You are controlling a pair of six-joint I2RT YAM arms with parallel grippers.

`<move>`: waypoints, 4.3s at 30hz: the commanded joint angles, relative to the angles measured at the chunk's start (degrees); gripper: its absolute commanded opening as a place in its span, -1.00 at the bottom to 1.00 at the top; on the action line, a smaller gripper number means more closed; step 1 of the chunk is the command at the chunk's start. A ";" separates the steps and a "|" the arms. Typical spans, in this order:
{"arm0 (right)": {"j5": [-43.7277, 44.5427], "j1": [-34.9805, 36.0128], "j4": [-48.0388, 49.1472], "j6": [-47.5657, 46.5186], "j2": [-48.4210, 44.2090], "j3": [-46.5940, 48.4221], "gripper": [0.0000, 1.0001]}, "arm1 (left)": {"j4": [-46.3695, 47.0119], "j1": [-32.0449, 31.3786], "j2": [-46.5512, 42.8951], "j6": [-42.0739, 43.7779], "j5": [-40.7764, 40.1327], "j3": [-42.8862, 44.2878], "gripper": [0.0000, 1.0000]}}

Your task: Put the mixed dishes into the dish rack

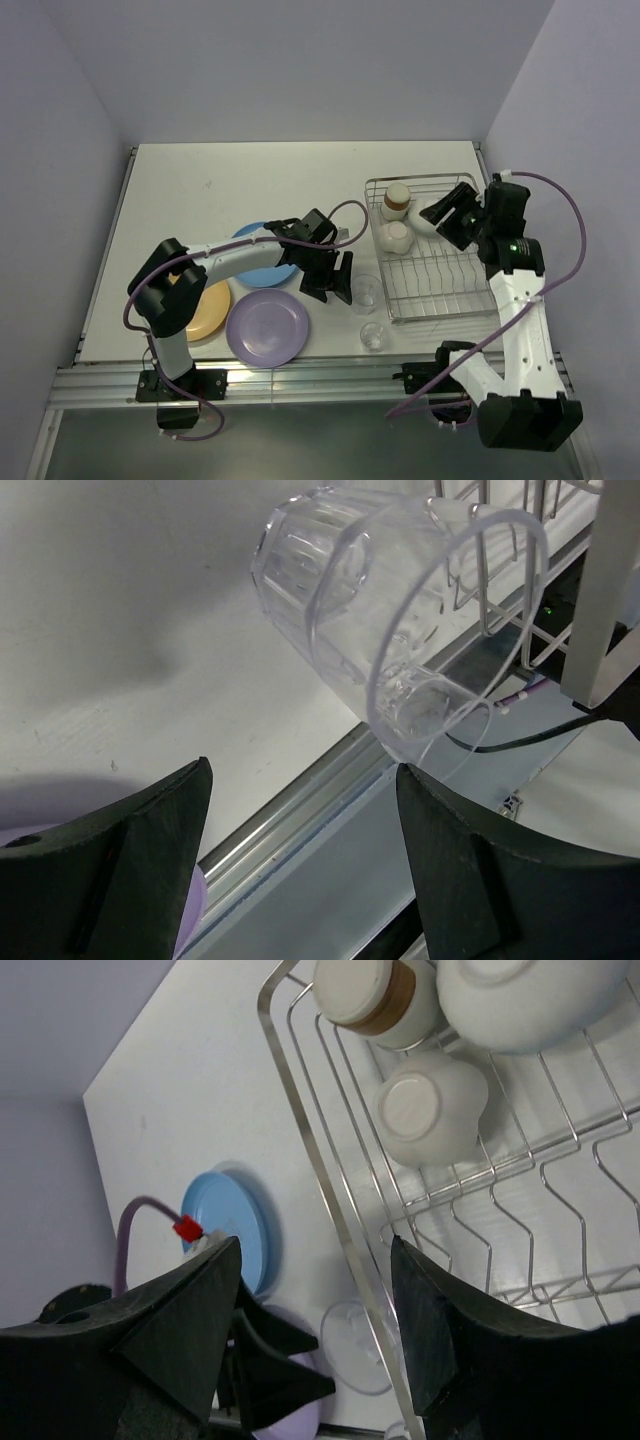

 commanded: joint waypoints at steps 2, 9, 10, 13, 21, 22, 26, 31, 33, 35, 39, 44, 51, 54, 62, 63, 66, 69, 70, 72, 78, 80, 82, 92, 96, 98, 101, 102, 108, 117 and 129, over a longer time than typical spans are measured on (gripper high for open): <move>-0.41 1.16 -6.88 -0.98 -4.71 1.78 0.37 | 5.22 -0.27 0.40 0.67 -1.34 -0.79 0.60; -0.23 2.48 -11.55 -1.33 -8.59 2.30 0.36 | 6.63 -0.36 -0.56 -1.09 -1.87 -0.18 0.59; -0.15 2.83 -12.34 -1.15 -8.76 3.00 0.36 | 6.80 -0.36 -0.82 -1.44 -1.78 -0.18 0.59; -0.23 3.10 -13.74 -0.89 -9.56 4.67 0.36 | 8.12 -0.36 -0.39 -2.58 -1.17 0.09 0.60; -0.41 3.45 -15.60 0.51 -12.54 5.12 0.36 | 6.37 -0.10 -1.88 -3.20 0.06 0.27 0.61; -0.41 3.45 -16.12 1.13 -12.89 5.29 0.35 | 5.67 0.25 -1.97 -2.94 0.50 0.26 0.61; 0.90 3.45 -17.18 1.83 -13.60 6.78 0.35 | 4.18 1.04 0.22 0.12 1.38 3.67 0.62; 2.14 3.45 -22.26 1.49 -10.44 14.24 0.34 | 0.31 2.01 6.72 3.65 2.18 11.24 0.62; 3.45 3.45 -24.11 1.57 -9.56 16.44 0.34 | -1.10 2.19 8.91 5.41 1.83 12.74 0.60; 3.55 3.45 -25.09 2.01 -10.08 16.10 0.34 | -1.54 2.45 9.63 6.81 -0.44 12.40 0.51; 3.37 3.45 -27.36 1.75 -10.26 14.96 0.33 | 1.00 3.24 9.63 6.38 0.07 8.18 -0.05; 2.93 3.45 -27.46 0.87 -8.86 16.10 0.32 | 2.32 3.07 8.93 6.99 -1.52 3.70 -0.33; -3.56 3.45 -24.31 -0.10 -4.90 17.42 0.32 | 1.62 4.20 1.65 6.38 -1.86 2.38 -1.00; -10.76 3.45 -22.37 -0.10 -3.41 17.77 0.32 | 1.71 7.79 -6.78 5.24 1.11 2.02 -1.00; -37.28 3.45 -3.59 8.94 -3.40 10.41 0.35 | 27.98 16.16 -18.04 -19.68 24.03 2.38 -1.00; -38.89 3.45 3.32 13.22 -4.45 9.26 0.35 | 35.04 16.34 -18.49 -30.17 25.54 0.20 -0.99; -42.41 3.45 15.38 20.88 -5.69 6.26 0.35 | 61.87 16.51 -18.67 -46.48 27.22 -4.64 -1.00; -43.21 3.45 19.64 23.63 -4.64 6.69 0.34 | 84.22 16.43 -16.92 -65.39 24.69 -7.72 -1.00; -43.47 3.45 20.61 24.07 -4.37 7.05 0.34 | 88.24 16.43 -16.39 -72.30 23.89 -8.08 -1.00; -43.74 3.45 23.76 25.74 -4.11 7.75 0.35 | 94.40 16.43 -15.07 -76.48 22.75 -8.61 -1.00; -40.94 3.54 26.01 26.11 -4.90 10.38 0.95 | 98.56 16.43 -14.19 -81.86 21.16 -11.16 -0.99; -40.75 3.71 25.10 25.04 -4.46 11.35 0.99 | 99.44 16.51 -13.58 -82.83 21.34 -11.16 -1.00; -41.28 3.89 25.10 25.22 -3.32 11.53 0.99 | 99.36 16.43 -13.22 -83.09 21.51 -10.55 -0.99; -38.65 13.88 27.82 25.93 3.27 16.97 0.99 | 98.39 16.34 -11.64 -83.53 22.30 -9.49 -0.99; -36.18 17.85 28.60 26.00 7.13 19.70 1.00 | 98.12 16.16 -11.55 -83.53 22.48 -9.40 -1.00; -35.83 18.74 29.58 26.44 8.02 20.58 0.99 | 97.77 15.90 -11.29 -83.53 22.65 -9.23 -1.00; -35.91 19.53 29.58 26.71 9.69 22.07 0.85 | 97.86 15.64 -11.11 -83.71 22.57 -9.32 -1.00; -36.35 19.62 29.58 26.71 10.47 22.34 0.67 | 97.95 15.72 -11.11 -84.06 22.57 -9.66 -1.00; -31.63 19.27 18.00 20.75 10.40 24.45 -1.00 | 96.90 16.16 -11.99 -84.24 21.69 -11.95 0.99; -12.61 -1.11 -10.72 2.48 10.56 33.20 -1.00 | 64.50 20.64 -17.53 -63.85 25.45 -14.96 0.99; 26.39 -3.58 -22.10 -9.68 16.10 27.99 -1.00 | 1.02 18.01 -13.22 -8.67 7.81 15.02 0.89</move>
